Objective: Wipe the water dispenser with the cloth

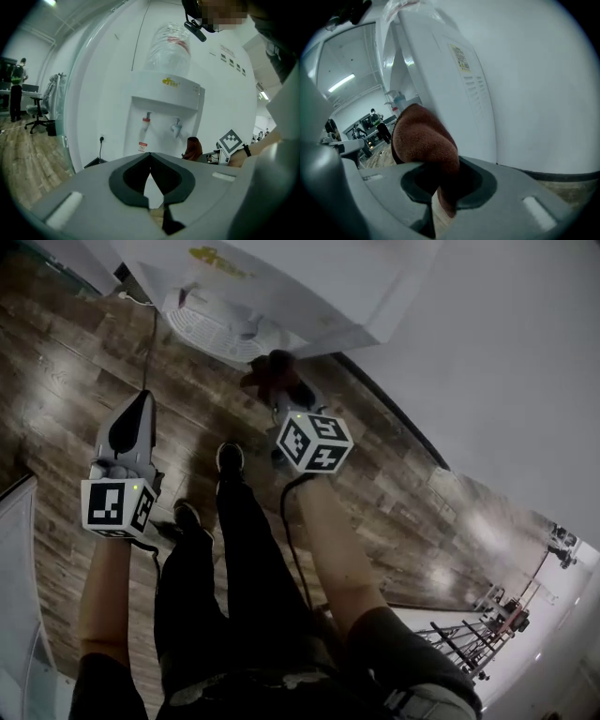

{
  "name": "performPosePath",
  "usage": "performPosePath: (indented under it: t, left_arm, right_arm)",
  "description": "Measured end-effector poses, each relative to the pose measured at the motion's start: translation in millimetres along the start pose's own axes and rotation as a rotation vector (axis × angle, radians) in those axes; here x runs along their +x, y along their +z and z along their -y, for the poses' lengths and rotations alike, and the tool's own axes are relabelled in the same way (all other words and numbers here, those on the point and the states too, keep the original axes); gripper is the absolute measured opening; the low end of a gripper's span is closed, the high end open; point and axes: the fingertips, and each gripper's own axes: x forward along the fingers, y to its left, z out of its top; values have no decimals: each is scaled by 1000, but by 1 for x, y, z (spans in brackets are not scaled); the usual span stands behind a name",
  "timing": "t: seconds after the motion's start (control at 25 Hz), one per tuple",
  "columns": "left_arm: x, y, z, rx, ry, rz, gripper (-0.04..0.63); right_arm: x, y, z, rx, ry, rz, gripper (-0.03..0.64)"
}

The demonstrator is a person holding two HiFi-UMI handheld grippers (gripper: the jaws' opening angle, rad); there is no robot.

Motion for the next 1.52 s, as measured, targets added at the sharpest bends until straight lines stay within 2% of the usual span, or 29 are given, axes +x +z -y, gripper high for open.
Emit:
performPosePath:
  t: [0.16, 0.36, 0.52, 0.68, 0.76, 0.92, 1.12, 1.36, 1.52]
  left_arm:
    - [13, -47, -20, 36, -24, 12, 18]
    - [40, -89, -43, 54, -41, 35, 18]
    - [60, -131, -55, 81, -66, 73, 18]
    - [93, -172, -70, 119, -92, 82, 18]
    - [111, -191, -80, 125, -97, 101, 18]
    - [145, -225, -98, 134, -117, 137, 18]
    - [182, -275, -112, 114, -151, 143, 18]
    - [204, -335, -126, 99, -152, 78, 18]
    - [210, -365, -127, 70, -150, 20, 18]
  right_arm:
    - [24, -25, 5, -55, 42, 82, 61]
    - [46, -60, 32, -25, 54, 154, 61]
    - [59, -84, 43, -85, 84, 203, 61]
    - [68, -90, 45, -94, 154, 337, 63]
    - [74, -98, 49, -102, 164, 372, 63]
    - [109, -141, 68, -159, 136, 337, 63]
    - [146, -194, 94, -158, 106, 315, 63]
    - [197, -268, 132, -106, -31, 177, 64]
    - [213, -283, 135, -90, -42, 206, 64]
